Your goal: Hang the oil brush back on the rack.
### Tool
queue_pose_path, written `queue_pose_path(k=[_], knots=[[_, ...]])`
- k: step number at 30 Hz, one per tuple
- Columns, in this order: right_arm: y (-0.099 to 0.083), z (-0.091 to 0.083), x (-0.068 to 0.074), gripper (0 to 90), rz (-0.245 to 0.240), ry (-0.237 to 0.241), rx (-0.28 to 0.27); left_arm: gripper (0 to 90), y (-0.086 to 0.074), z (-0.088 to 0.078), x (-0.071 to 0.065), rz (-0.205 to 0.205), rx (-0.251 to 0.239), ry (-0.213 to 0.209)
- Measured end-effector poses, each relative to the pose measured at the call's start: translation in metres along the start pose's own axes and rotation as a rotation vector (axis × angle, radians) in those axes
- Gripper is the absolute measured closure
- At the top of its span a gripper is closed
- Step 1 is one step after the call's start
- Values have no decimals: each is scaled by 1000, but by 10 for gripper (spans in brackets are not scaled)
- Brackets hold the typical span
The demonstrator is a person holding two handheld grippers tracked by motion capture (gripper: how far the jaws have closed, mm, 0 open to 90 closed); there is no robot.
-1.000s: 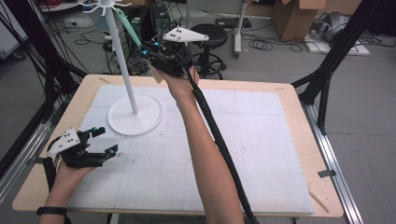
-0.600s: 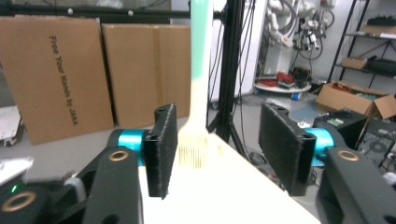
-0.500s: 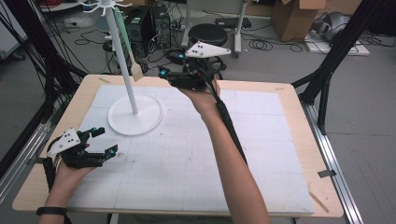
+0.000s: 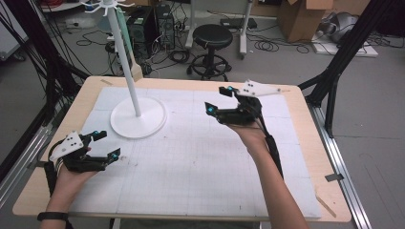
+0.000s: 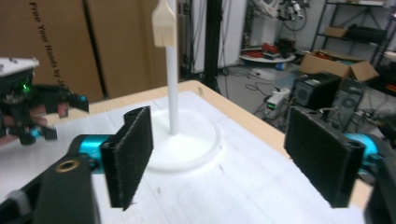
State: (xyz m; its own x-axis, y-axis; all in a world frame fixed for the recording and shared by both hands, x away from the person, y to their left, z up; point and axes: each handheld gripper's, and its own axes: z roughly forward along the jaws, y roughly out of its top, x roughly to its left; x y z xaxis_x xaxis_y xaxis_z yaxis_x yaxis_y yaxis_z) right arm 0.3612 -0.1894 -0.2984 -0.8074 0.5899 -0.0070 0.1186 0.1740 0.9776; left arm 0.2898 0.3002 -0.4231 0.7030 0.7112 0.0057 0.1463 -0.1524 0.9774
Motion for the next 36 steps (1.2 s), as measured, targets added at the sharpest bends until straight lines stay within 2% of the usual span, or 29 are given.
queue_pose_path(k=[5, 7, 12, 18, 20, 23, 27, 33, 36], knots=[[-35, -32, -6, 185, 35, -25, 4, 132, -1, 1, 1, -3, 4, 3], [-47, -42, -6, 180, 34, -35, 29, 132, -2, 2, 2, -3, 6, 9], [-74, -70, -8, 179, 60, -57, 13, 132, -2, 2, 5, -10, -4, 23], [-106, -102, -15, 165, 107, -117, 22, 132, -2, 2, 7, -7, -13, 40], [-116, -110, -17, 165, 110, -143, 19, 132, -2, 3, 7, -2, -11, 44], [-129, -121, -22, 164, 127, -171, 34, 132, -3, 4, 6, 2, -5, 54], [-138, -131, -25, 161, 140, -210, 40, 132, -3, 4, 7, 5, -5, 64], [-146, -136, -29, 160, 127, -263, 61, 132, -3, 2, 8, 2, -7, 79], [-150, -138, -32, 160, 144, -310, 70, 132, -3, 2, 8, 4, -3, 79]])
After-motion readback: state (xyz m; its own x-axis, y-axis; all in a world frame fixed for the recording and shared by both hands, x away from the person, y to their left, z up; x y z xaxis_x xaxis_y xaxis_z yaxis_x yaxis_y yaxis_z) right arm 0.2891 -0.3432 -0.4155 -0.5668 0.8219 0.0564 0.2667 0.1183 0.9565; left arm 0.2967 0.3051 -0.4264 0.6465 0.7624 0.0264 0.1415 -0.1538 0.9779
